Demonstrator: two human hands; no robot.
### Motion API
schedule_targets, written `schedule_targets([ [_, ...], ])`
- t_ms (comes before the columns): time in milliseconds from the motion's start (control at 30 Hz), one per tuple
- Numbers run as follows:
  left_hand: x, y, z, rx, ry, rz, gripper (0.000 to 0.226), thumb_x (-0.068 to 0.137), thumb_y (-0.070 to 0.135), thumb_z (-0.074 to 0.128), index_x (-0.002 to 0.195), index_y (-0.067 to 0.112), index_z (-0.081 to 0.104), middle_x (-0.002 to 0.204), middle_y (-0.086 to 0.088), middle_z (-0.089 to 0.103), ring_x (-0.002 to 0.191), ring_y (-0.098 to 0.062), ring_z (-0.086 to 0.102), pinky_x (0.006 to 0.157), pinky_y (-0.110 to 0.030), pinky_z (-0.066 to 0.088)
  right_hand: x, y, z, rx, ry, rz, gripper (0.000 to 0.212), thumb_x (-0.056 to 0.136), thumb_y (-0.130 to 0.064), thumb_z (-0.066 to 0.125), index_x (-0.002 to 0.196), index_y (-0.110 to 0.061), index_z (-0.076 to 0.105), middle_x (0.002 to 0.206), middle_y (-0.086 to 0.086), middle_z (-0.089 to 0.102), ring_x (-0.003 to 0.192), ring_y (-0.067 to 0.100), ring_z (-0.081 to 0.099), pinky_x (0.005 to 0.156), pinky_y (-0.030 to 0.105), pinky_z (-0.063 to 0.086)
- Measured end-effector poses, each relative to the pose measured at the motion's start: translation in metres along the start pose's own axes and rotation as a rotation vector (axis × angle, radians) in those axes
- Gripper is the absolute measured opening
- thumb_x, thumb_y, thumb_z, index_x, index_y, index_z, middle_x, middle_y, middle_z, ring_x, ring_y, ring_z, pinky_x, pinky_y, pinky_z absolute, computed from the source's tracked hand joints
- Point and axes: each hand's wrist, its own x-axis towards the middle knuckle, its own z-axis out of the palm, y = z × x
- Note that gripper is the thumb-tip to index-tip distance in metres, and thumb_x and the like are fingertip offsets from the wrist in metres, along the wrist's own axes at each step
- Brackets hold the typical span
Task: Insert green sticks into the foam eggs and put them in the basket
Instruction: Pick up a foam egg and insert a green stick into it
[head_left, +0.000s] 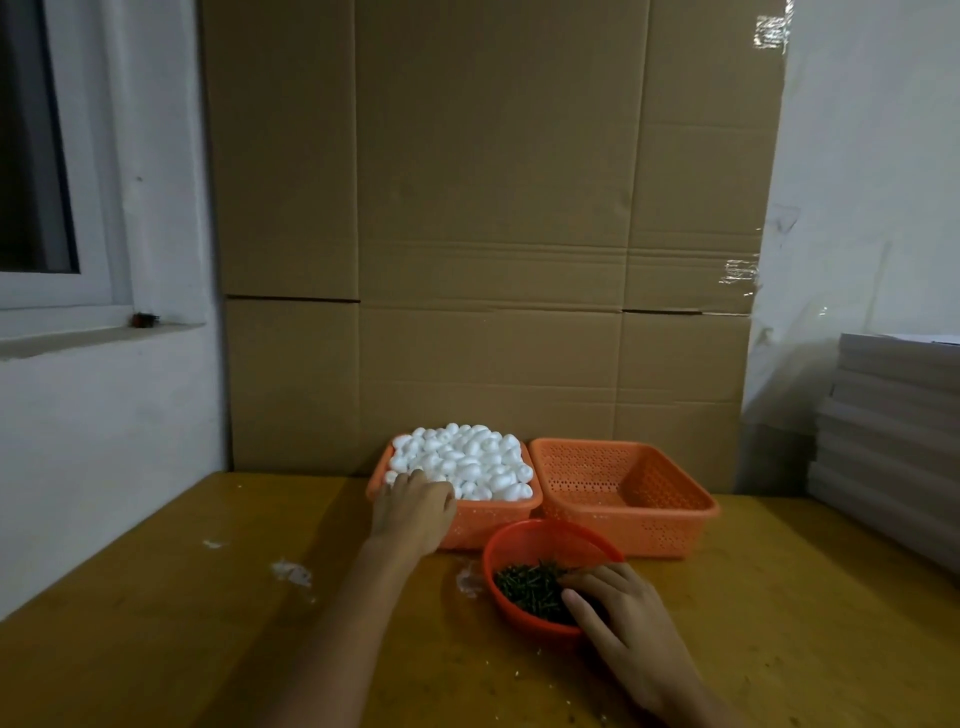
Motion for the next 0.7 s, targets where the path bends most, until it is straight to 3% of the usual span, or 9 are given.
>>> schedule_targets([
  [267, 0.008, 0.002, 0.006, -0.116, 0.046, -0.032, 0.040, 0.110, 0.038, 0.041, 0.110, 0.016, 0.074, 0.120, -0.004, 0.066, 0.112, -0.023, 0.060, 0.093, -0.039, 0.051, 0.003, 0.002, 0.003, 0.034, -0.001, -0.001, 0.055, 0.101, -0.070, 0.027, 0.128, -0.042, 0.067, 0.123, -0.034, 0.058, 0.124, -0.011, 0.044, 0.107, 0.028, 0.039],
  [467, 0.009, 0.000, 0.010, -0.179, 0.200, -0.051, 0.027, 0.108, 0.017, 0.051, 0.088, 0.015, 0.070, 0.095, -0.001, 0.069, 0.086, -0.016, 0.063, 0.070, -0.030, 0.050, 0.001, 0.000, 0.001, 0.059, 0.011, -0.006, 0.059, 0.100, -0.070, 0.026, 0.127, -0.040, 0.068, 0.122, -0.031, 0.059, 0.122, -0.008, 0.046, 0.105, 0.031, 0.041],
  [600, 0.008, -0.002, 0.013, -0.270, 0.366, 0.003, 0.027, 0.099, -0.001, 0.058, 0.108, 0.013, 0.079, 0.114, -0.002, 0.074, 0.111, -0.023, 0.069, 0.081, -0.029, 0.050, 0.000, 0.000, 0.002, 0.073, 0.009, -0.001, 0.058, 0.100, -0.070, 0.027, 0.127, -0.040, 0.068, 0.122, -0.032, 0.059, 0.123, -0.007, 0.045, 0.105, 0.032, 0.041],
  [700, -0.001, 0.006, 0.008, -0.584, 0.522, 0.024, 0.031, 0.094, -0.002, 0.068, 0.115, 0.017, 0.080, 0.112, 0.004, 0.078, 0.103, -0.013, 0.071, 0.090, -0.004, 0.042, 0.001, 0.000, 0.002, 0.072, 0.017, 0.000, 0.056, 0.100, -0.071, 0.027, 0.127, -0.041, 0.066, 0.121, -0.033, 0.058, 0.124, -0.008, 0.045, 0.105, 0.032, 0.041],
])
